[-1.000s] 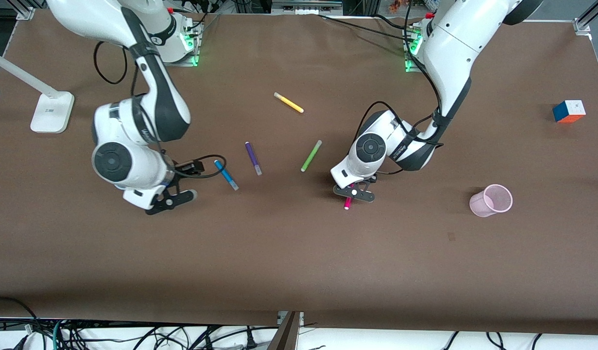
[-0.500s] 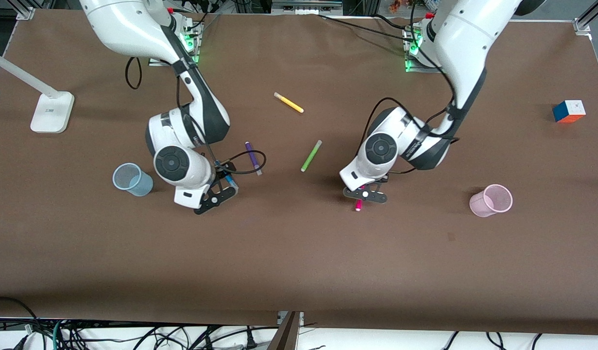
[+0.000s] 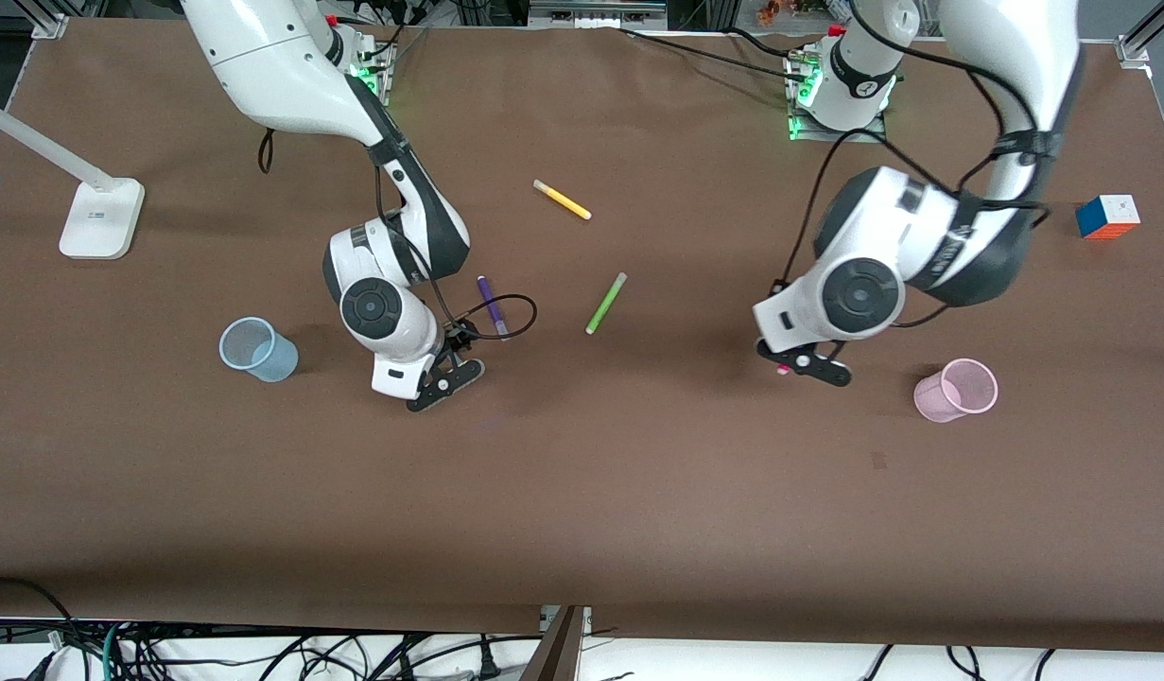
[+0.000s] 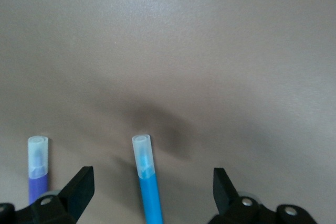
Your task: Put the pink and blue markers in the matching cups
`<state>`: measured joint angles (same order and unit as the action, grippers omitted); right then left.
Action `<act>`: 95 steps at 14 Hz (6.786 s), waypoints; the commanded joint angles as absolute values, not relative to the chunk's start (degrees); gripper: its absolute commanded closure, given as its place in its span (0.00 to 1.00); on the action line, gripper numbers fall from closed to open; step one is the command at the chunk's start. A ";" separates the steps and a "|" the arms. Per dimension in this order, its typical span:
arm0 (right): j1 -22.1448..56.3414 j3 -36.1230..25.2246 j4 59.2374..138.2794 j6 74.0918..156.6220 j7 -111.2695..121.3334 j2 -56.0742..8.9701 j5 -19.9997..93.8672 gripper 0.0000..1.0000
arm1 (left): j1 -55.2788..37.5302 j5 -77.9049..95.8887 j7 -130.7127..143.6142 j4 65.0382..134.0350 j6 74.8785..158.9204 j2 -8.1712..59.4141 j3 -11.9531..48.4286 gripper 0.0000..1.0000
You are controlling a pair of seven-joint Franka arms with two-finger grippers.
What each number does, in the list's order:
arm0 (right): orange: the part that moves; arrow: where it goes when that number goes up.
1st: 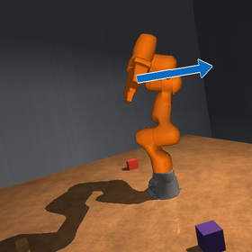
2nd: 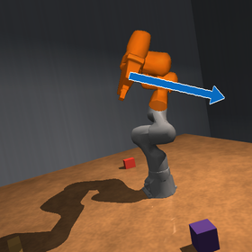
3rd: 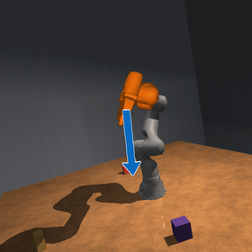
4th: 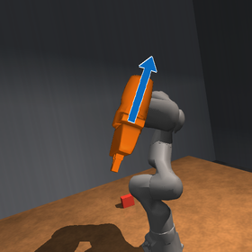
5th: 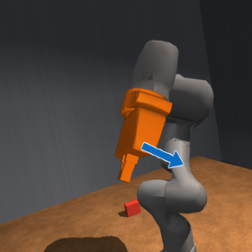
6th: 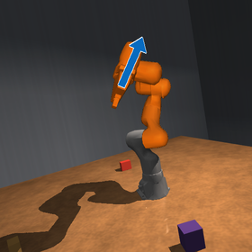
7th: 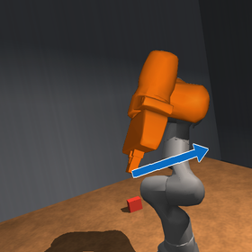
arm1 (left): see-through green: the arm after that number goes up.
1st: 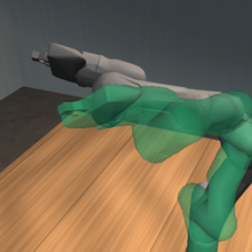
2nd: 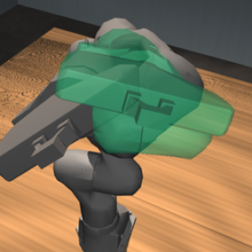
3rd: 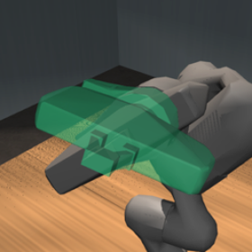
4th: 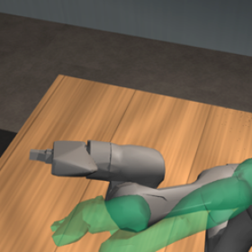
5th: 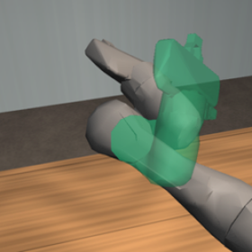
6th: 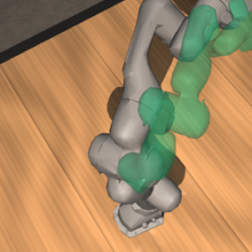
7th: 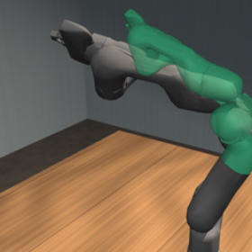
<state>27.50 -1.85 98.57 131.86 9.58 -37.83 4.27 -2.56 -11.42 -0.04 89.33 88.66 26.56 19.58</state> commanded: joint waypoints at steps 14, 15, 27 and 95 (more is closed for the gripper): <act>28.39 -1.58 103.71 138.25 10.63 -37.09 5.27 0.48 | 3.69 -54.40 -38.14 81.91 77.08 37.61 12.31 1.00; 28.30 -1.58 103.71 138.34 10.55 -37.35 5.27 0.52 | 3.60 -54.49 -37.97 82.18 76.99 38.14 12.30 1.00; 21.55 -2.20 101.17 131.33 30.63 -28.75 7.72 0.92 | 2.55 -54.05 -34.80 81.30 78.13 44.12 12.31 0.52; -1.59 -2.29 70.74 74.18 16.92 -25.42 6.96 0.00 | 4.15 3.69 -3.87 98.26 98.97 0.44 7.67 0.00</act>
<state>-3.20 -2.32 69.60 75.20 24.88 -28.48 9.93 7.42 1.84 -1.91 97.46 99.72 1.91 11.40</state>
